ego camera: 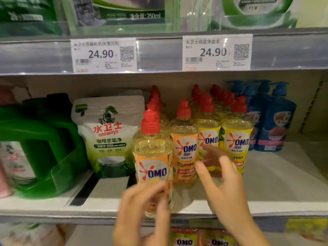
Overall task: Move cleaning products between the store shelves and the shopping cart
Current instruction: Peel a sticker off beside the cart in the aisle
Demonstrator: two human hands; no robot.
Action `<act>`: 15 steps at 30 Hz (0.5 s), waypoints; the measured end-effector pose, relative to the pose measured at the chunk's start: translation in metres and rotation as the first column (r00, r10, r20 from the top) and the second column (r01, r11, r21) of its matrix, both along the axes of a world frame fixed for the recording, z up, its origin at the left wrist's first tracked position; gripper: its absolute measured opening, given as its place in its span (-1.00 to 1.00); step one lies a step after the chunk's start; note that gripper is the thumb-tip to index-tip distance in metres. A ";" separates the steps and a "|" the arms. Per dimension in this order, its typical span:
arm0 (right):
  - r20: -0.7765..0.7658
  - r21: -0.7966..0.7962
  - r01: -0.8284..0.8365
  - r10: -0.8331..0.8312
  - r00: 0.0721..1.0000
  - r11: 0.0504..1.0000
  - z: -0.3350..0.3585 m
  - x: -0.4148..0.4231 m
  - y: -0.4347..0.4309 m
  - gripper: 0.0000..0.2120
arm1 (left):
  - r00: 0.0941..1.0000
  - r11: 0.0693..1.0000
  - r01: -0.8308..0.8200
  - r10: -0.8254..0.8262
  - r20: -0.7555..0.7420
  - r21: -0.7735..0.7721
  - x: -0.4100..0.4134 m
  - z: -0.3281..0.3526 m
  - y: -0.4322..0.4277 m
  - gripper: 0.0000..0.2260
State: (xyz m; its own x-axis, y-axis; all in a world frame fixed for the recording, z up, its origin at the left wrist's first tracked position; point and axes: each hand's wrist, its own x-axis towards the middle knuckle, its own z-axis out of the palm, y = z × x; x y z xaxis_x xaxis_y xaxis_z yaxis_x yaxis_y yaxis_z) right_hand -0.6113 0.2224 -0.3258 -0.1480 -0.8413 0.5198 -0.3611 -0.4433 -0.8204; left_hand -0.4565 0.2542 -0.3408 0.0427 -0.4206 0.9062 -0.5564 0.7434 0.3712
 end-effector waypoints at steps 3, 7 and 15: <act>-0.006 0.108 -0.264 0.266 0.964 0.958 -0.001 0.019 0.020 -0.58 | 0.952 0.980 -0.158 0.185 -0.246 0.124 0.023 -0.003 -0.007 -0.60; -0.163 0.123 -0.268 0.286 0.944 0.955 -0.027 0.037 0.012 -0.33 | 0.983 0.916 -0.055 0.119 -0.140 0.398 0.033 -0.029 -0.020 -0.56; -0.099 0.115 -0.195 0.207 0.973 0.974 -0.042 0.041 0.010 -0.14 | 0.990 0.897 -0.126 0.089 0.108 0.423 0.038 -0.026 -0.020 -0.47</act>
